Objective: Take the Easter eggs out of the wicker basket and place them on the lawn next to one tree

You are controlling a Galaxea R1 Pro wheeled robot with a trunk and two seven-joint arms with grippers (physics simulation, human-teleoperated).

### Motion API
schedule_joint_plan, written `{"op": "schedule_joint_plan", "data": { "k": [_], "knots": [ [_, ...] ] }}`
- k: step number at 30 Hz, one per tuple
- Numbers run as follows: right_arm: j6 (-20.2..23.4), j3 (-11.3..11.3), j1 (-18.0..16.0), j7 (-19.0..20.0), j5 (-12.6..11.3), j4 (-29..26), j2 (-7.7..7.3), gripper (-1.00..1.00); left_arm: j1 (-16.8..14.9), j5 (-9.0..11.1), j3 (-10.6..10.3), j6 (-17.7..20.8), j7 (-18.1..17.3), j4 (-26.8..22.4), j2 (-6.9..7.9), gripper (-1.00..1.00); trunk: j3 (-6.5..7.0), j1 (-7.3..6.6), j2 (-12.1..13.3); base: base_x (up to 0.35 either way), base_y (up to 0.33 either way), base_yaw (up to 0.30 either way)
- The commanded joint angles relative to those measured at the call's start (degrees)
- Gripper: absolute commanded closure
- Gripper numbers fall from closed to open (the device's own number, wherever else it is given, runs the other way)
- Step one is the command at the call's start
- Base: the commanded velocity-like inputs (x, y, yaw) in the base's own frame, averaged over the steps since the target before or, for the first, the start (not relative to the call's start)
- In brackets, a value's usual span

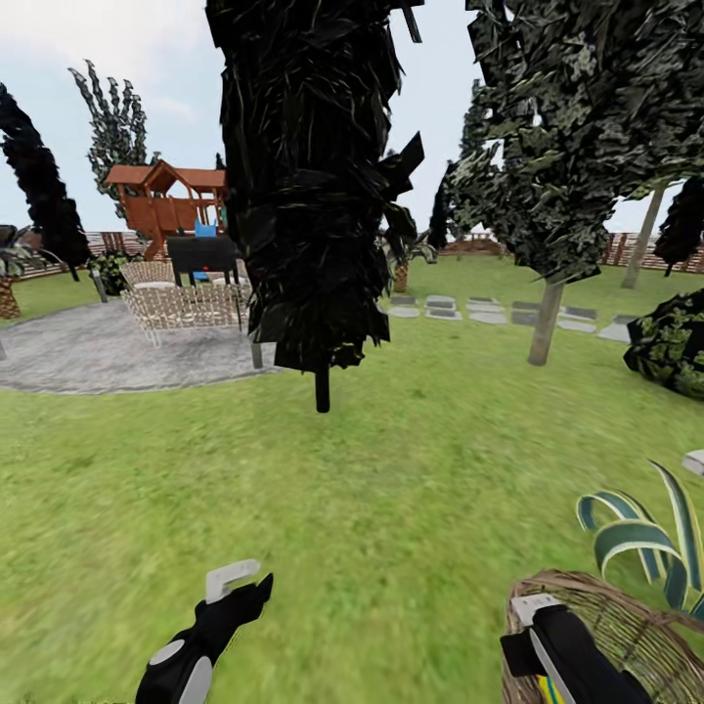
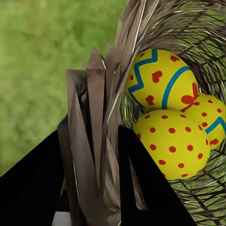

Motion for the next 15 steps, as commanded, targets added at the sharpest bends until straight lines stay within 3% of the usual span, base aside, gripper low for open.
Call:
{"op": "schedule_joint_plan", "data": {
  "k": [1,15],
  "knots": [
    [0.28,0.11,-0.02,0.32,0.75,-0.09,-0.02,1.0,-0.04,0.6,-0.11,0.22,0.48,-0.07,0.02,-1.0,-0.06,0.03,-0.04,0.201,0.127,0.286],
    [0.28,0.19,-0.02,0.28,0.8,-0.09,0.04,1.0,-0.03,0.69,-0.03,0.22,0.48,-0.08,0.02,-1.0,-0.06,0.03,-0.04,0.184,0.096,0.287]
  ]
}}
